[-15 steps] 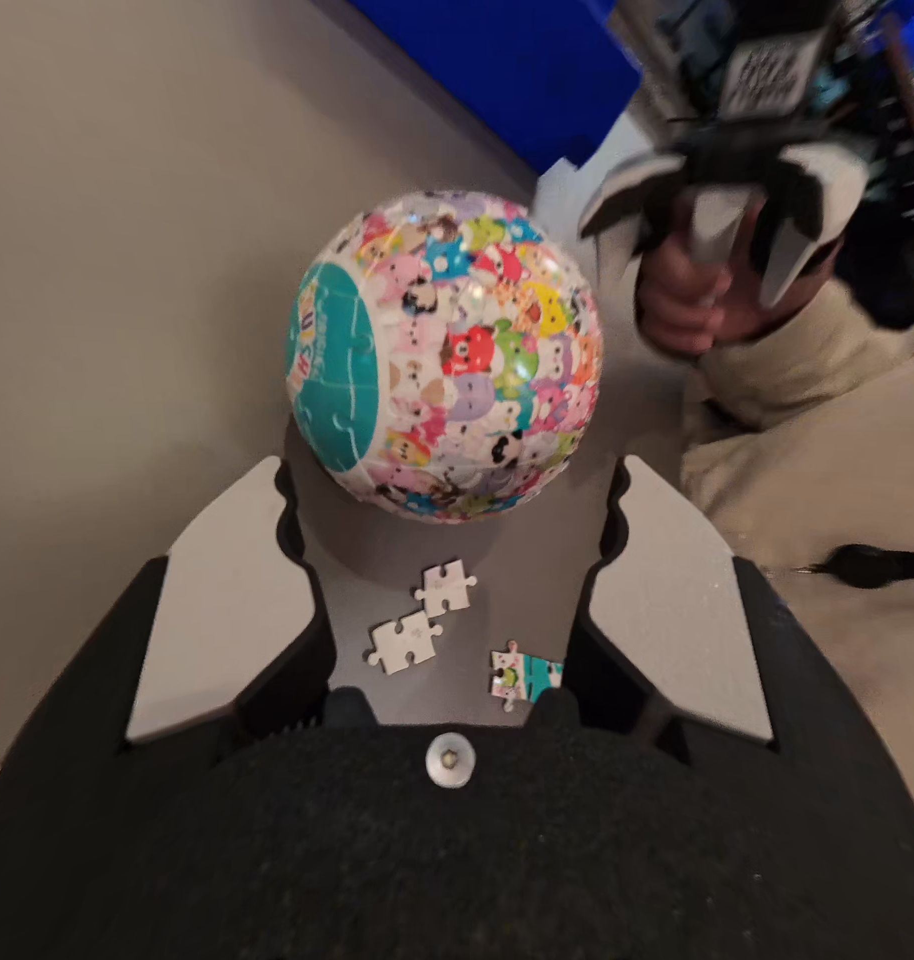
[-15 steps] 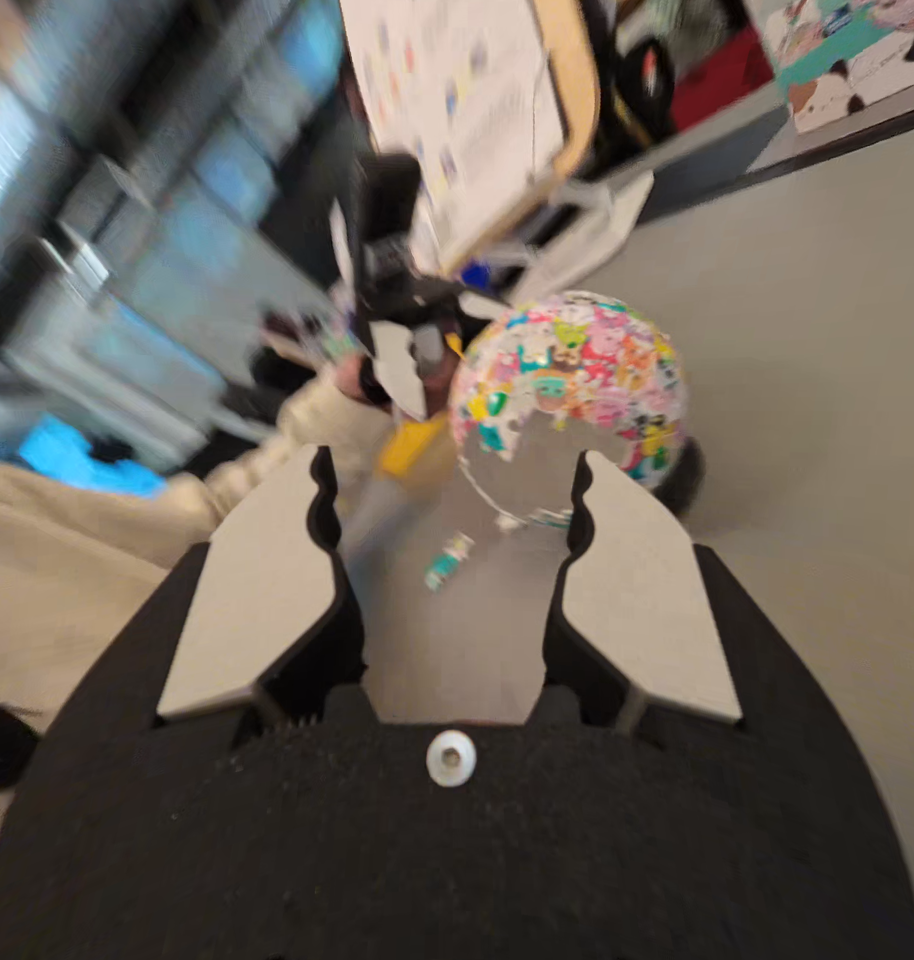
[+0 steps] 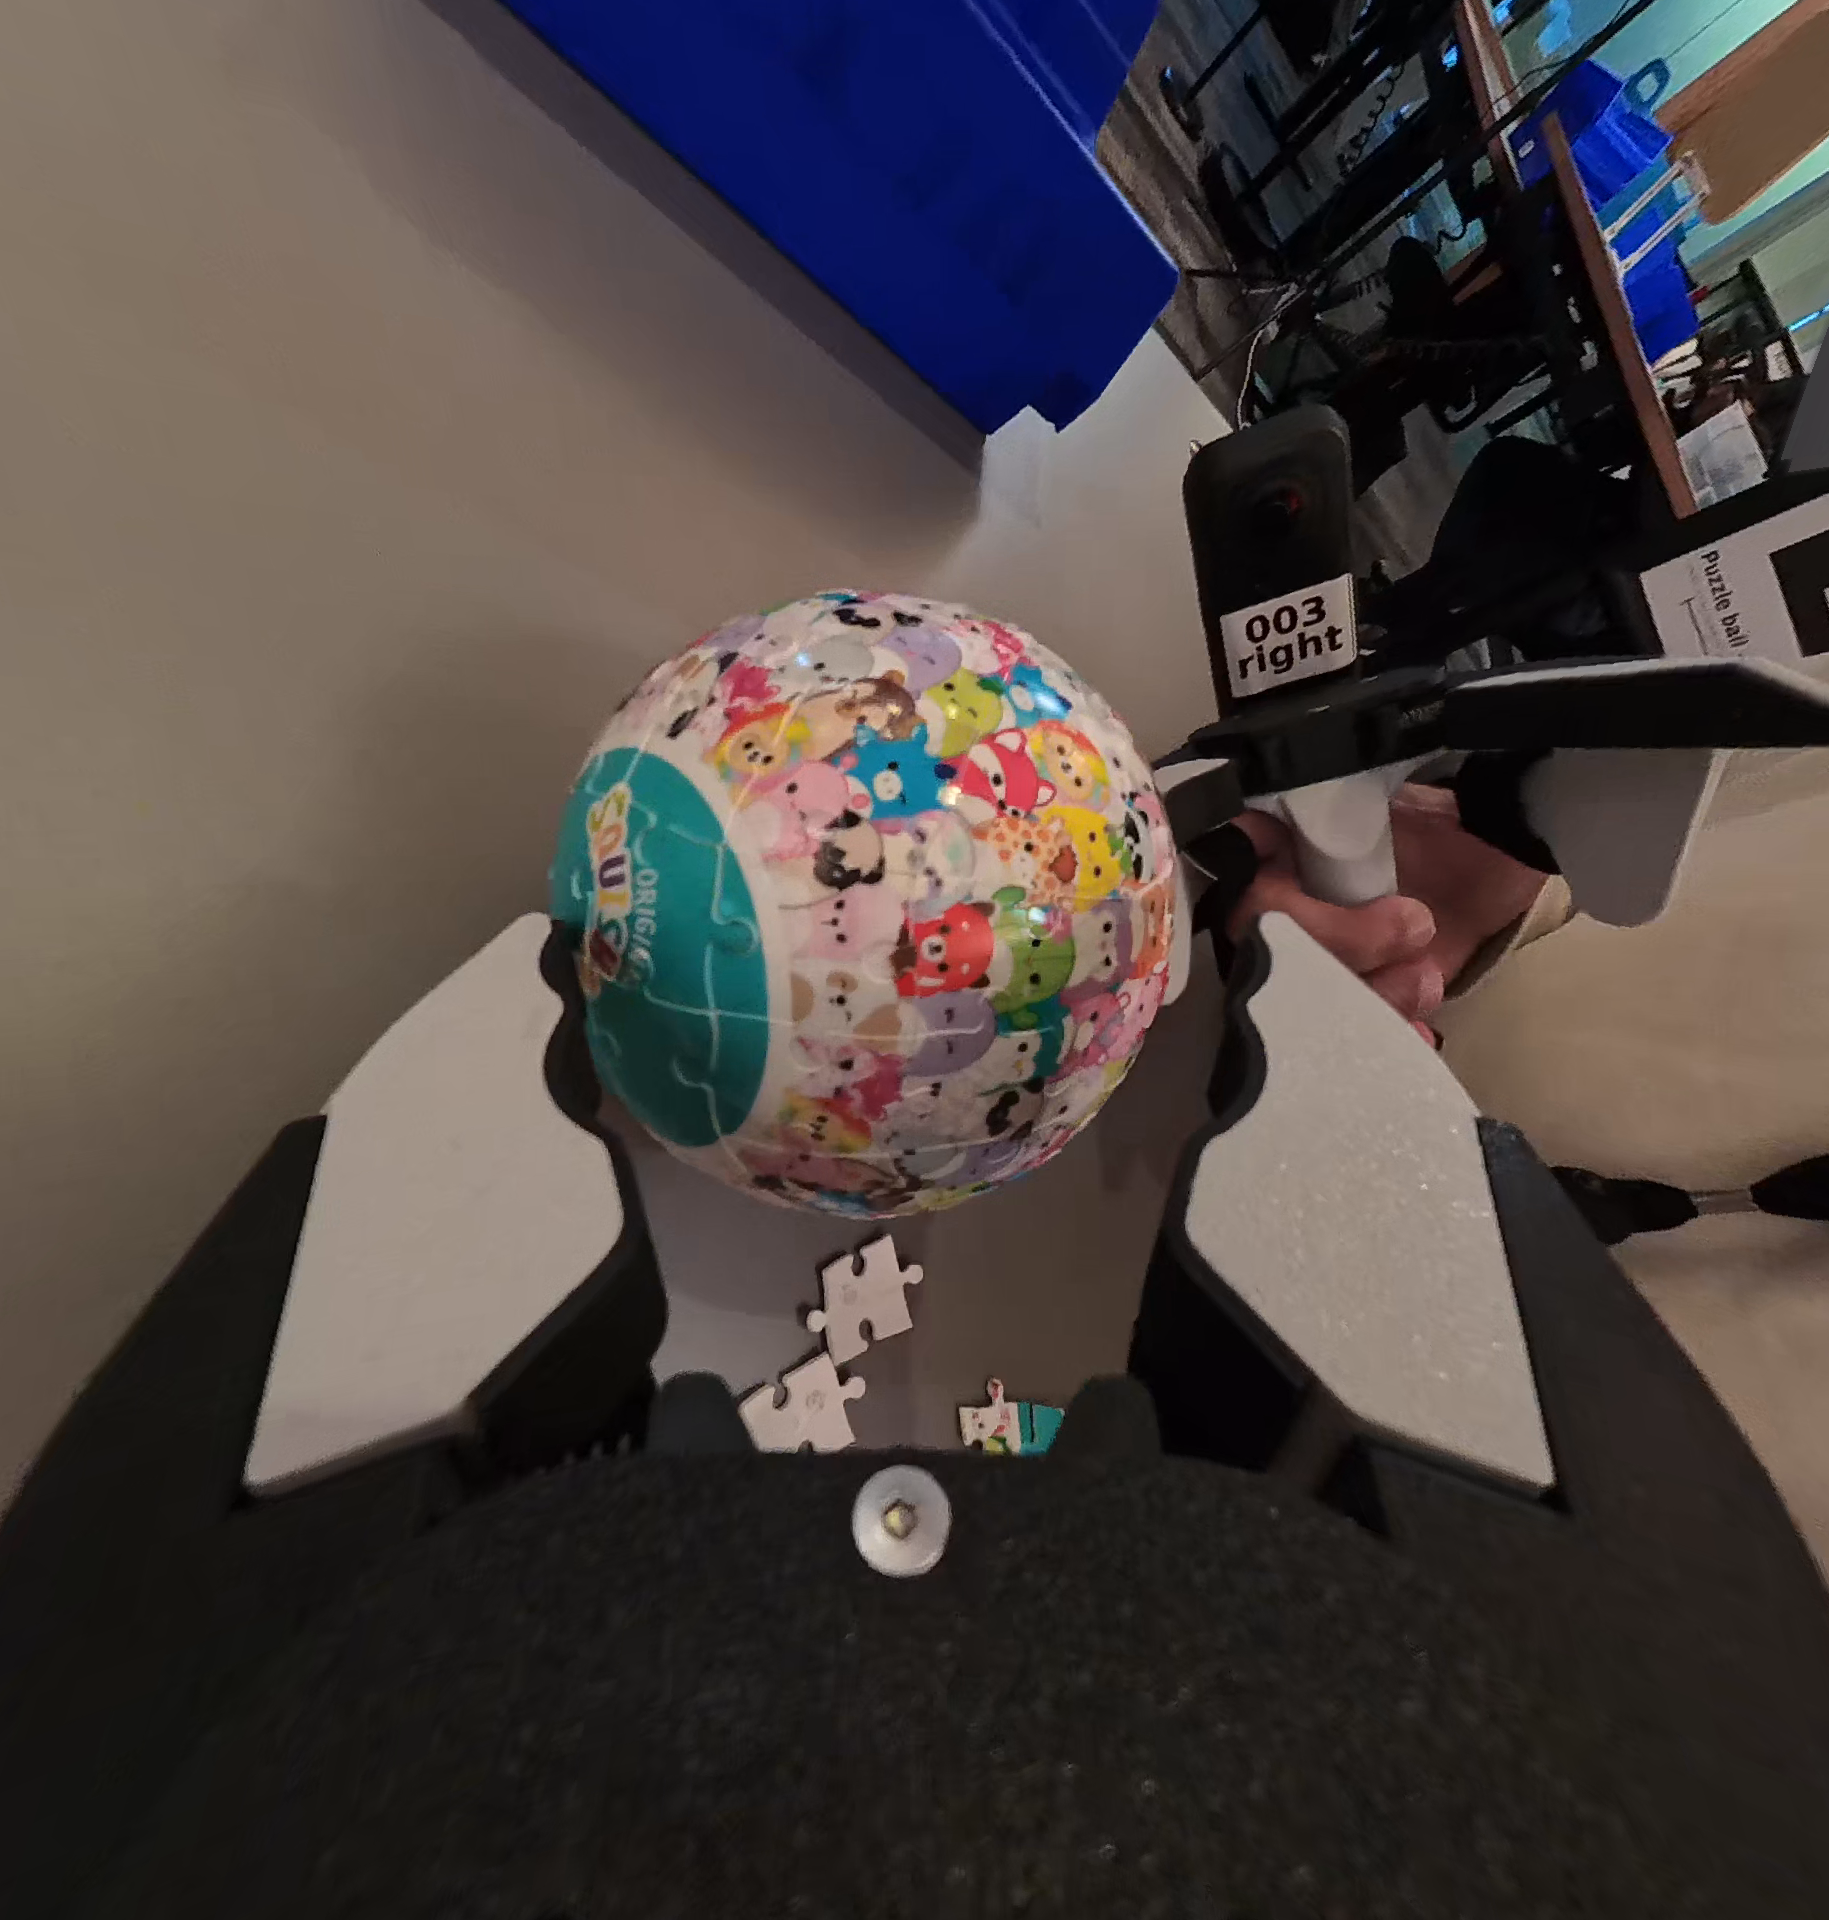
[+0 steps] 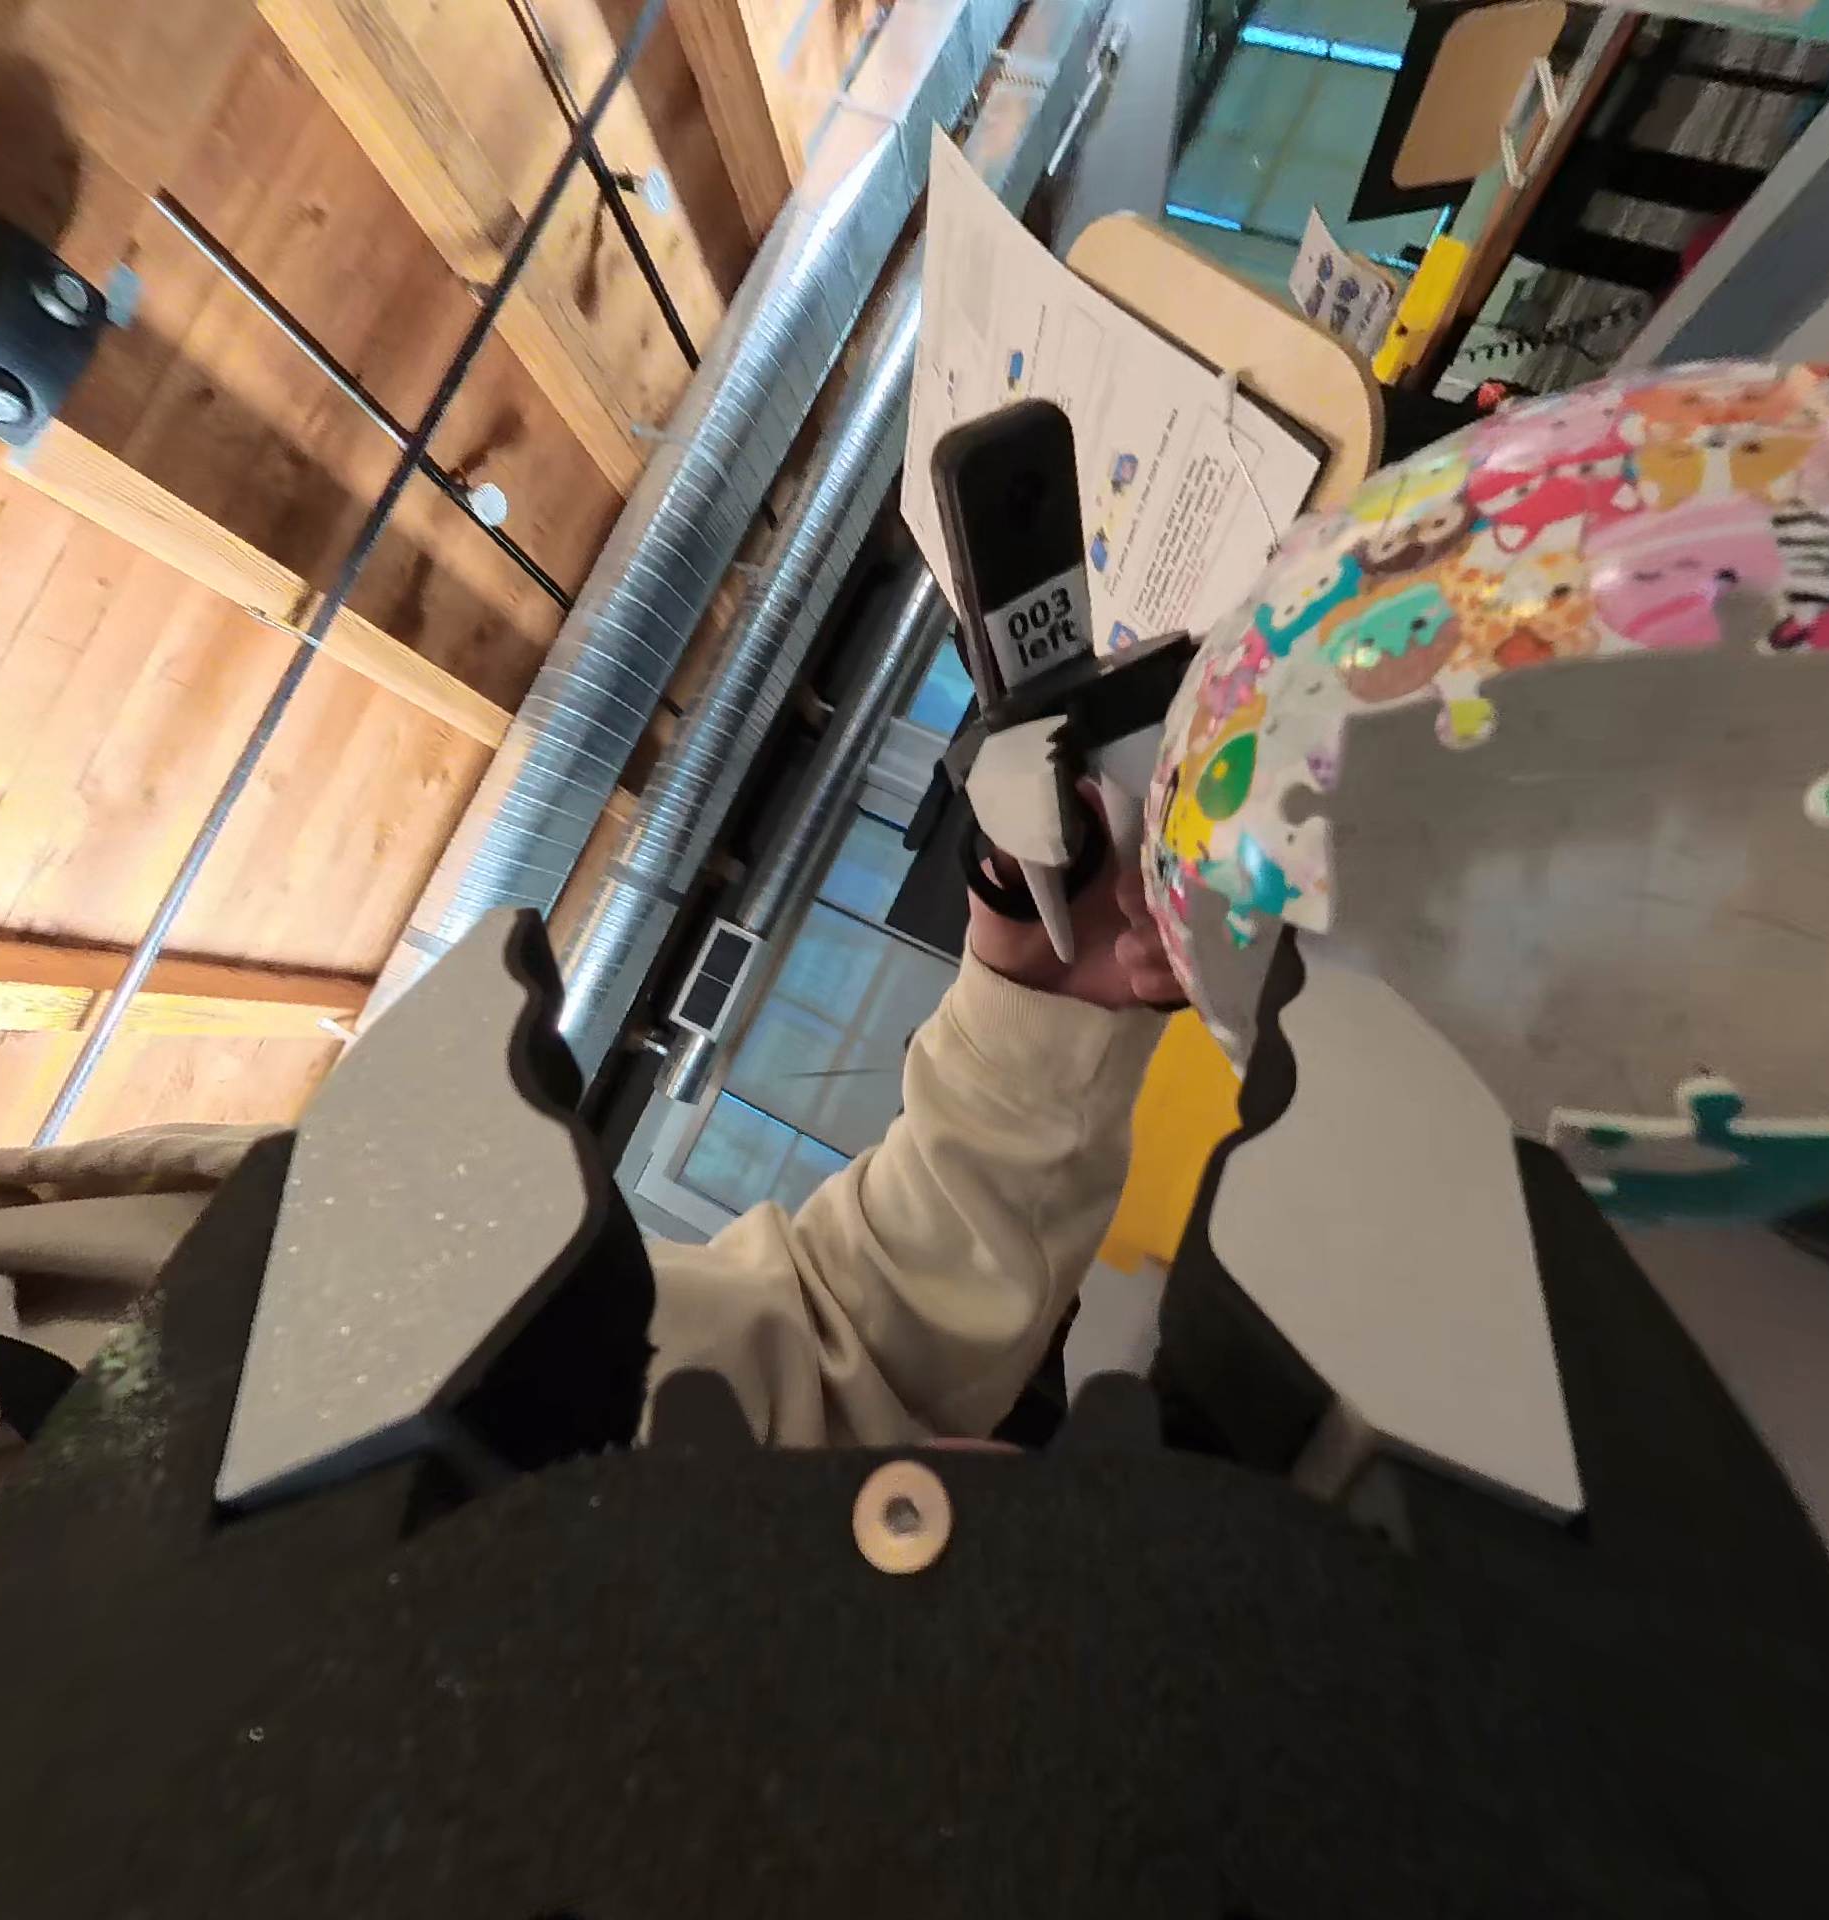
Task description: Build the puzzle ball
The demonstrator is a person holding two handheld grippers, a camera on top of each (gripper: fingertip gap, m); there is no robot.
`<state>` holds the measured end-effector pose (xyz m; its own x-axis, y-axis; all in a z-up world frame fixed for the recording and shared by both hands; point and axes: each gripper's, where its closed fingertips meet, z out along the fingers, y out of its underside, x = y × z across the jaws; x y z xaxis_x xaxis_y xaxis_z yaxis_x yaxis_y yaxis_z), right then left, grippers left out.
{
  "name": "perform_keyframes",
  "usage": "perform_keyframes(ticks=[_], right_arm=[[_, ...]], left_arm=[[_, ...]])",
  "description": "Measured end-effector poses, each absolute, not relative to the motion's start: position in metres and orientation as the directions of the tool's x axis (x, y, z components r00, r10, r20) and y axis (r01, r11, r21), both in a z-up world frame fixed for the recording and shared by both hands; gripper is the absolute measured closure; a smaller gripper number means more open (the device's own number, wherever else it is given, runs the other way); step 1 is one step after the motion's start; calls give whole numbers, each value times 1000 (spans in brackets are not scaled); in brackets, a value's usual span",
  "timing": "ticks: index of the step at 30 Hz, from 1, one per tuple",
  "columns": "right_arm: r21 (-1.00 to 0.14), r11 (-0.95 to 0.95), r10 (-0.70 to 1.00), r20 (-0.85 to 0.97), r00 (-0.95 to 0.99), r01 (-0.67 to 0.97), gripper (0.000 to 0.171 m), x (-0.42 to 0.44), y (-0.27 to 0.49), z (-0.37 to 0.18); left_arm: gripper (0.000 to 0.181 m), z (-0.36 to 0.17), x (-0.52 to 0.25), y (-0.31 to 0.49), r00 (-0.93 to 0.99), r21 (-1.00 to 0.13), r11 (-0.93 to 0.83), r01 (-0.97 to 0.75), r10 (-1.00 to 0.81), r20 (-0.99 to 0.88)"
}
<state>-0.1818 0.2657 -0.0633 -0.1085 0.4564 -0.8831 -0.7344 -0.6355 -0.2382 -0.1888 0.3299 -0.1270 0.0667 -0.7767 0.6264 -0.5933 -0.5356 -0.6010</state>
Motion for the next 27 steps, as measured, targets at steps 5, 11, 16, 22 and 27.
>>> perform_keyframes(ticks=[5, 11, 16, 22, 27], right_arm=[[-156, -626, 454, -869, -195, -764, 46, -186, 282, -56], [-101, -638, 443, -859, -257, -763, 56, -188, 295, -53], [-72, -646, 449, -841, -302, -760, 59, -183, 297, -51], [-59, -658, 463, -818, -342, -751, 67, -179, 295, -50], [-67, -662, 462, -820, -336, -746, 66, -180, 294, -49]], left_arm=[[70, -128, -190, 331, 91, -603, -568, -560, -766, 637], [72, -133, -191, 331, 134, -609, -570, -551, -781, 610], [69, -137, -192, 327, 148, -606, -551, -574, -797, 585], [91, -123, -196, 339, 135, -609, -585, -535, -771, 622], [91, -104, -195, 363, 162, -640, -566, -520, -801, 576]])
